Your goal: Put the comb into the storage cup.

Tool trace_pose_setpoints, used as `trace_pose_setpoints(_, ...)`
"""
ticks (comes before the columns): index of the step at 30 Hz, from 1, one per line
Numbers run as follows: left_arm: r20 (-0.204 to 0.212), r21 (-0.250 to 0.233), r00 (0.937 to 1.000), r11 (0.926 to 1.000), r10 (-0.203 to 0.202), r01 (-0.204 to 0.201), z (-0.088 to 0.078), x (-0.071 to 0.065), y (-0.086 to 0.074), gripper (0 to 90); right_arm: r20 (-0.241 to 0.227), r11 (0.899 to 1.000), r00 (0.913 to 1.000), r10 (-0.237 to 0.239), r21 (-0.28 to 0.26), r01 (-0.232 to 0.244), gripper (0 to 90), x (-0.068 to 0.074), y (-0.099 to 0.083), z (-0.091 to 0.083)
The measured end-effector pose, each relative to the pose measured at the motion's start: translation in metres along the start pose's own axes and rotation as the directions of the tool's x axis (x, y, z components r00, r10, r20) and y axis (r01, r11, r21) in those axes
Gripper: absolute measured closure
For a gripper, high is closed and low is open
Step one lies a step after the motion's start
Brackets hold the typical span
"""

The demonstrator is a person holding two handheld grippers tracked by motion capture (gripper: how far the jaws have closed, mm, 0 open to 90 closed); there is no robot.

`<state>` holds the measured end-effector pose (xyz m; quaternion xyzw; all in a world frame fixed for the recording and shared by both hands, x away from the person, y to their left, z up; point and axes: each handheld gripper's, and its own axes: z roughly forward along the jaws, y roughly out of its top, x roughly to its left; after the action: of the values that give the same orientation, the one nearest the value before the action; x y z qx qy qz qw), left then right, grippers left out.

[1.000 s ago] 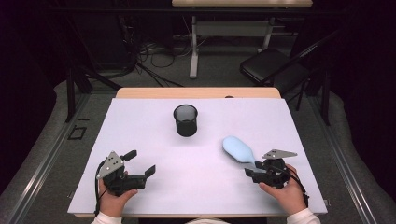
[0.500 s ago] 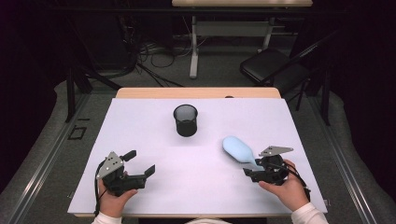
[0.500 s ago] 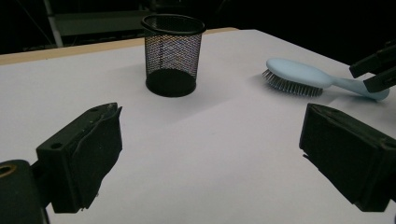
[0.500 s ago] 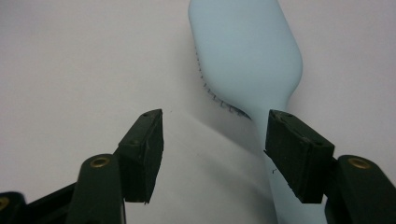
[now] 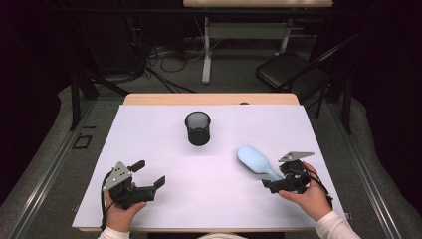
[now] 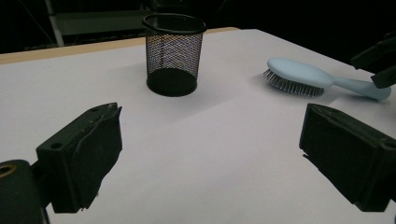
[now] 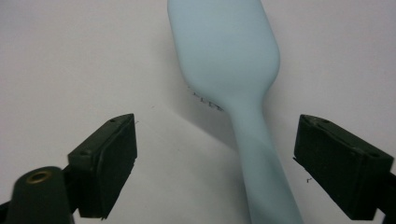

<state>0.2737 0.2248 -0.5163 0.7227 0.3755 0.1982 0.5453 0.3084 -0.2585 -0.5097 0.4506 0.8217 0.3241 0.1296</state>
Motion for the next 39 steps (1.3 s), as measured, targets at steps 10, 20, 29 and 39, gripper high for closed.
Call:
trace_pose_setpoints(10, 0.001, 0.000, 0.9999, 0.9999, -0.013, 0.013, 0.000, 0.001, 0.000, 5.9, 0.013, 1.000, 0.9999, 0.001, 0.021, -0.001, 0.0, -0.009, 0.006, -0.007)
trace_pose_setpoints(20, 0.005, 0.000, 0.9999, 0.9999, -0.014, 0.014, 0.000, 0.001, 0.000, 5.8, 0.039, 0.997, 0.9980, -0.050, 0.056, 0.048, 0.0, -0.015, 0.015, -0.011)
trace_pose_setpoints(29, 0.004, 0.000, 0.9999, 0.9999, -0.013, 0.013, 0.000, 0.001, 0.000, 5.8, 0.050, 0.991, 0.9944, -0.093, 0.103, 0.088, 0.0, -0.016, 0.021, -0.010)
trace_pose_setpoints(39, 0.007, 0.003, 0.9999, 0.9999, -0.011, 0.011, 0.000, 0.001, 0.000, 5.8, 0.056, 0.986, 0.9926, -0.108, 0.134, 0.100, 1.4, -0.018, 0.027, -0.004)
